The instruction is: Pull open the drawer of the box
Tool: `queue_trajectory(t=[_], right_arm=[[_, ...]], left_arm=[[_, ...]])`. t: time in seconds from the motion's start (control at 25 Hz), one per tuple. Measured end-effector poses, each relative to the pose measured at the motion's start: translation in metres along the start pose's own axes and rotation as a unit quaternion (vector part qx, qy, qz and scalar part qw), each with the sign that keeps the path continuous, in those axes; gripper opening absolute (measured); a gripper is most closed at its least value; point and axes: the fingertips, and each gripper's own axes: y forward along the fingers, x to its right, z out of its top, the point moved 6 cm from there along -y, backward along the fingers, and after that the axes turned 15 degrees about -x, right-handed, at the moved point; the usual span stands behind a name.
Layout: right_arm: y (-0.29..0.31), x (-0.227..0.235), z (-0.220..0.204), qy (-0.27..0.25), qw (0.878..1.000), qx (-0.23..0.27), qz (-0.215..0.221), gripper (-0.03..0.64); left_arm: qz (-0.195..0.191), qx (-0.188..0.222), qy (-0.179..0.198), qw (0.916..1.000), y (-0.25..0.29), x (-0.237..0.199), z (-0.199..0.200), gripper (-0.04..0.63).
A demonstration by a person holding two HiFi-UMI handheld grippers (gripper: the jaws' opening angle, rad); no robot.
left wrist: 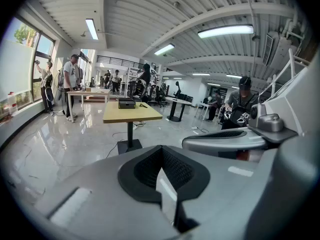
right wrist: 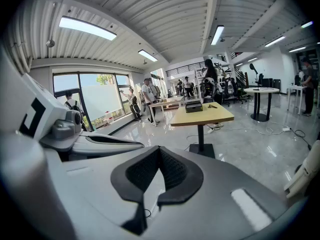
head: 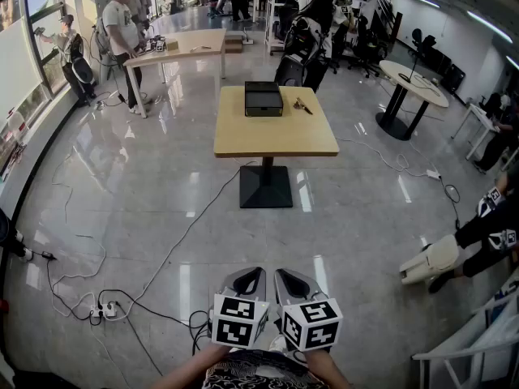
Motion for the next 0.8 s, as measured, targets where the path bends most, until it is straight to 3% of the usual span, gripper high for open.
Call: queue_trajectory(t=[0.2,0.4,0.6,0.72,0.8], right_arm=[[0.04,-0.035,0.013,-0.005,1.0,-0.004,-0.002,0.006],[0.137,-0.165,0.024,-0.006,1.0,-0.004,-0.009,0.006],[0.207,-0.239,0.013,-0.003,1.0,0.008,-0.022,0.006],[0.256,-0.287,0.035,-0.001,1.0,0.007,-0.028,0.006],[0.282,-0.28,0.046,0.0,1.0,0.007,-0.03,0.006]], left_arm=[[0.0,0.0,0.0,1.0,-0.006,-0.053,-0.006,0.012],[-0.006,0.003,-0.001,1.0,-0.049,-0.202,-0.052,0.012],[-0.015,0.009,0.003,0.9998,-0.061,-0.294,-0.098,0.012],[-0.027,0.009,0.003,0.9996,-0.071,-0.365,-0.101,0.012],[-0.033,0.008,0.002,0.9994,-0.05,-0.385,-0.092,0.012]])
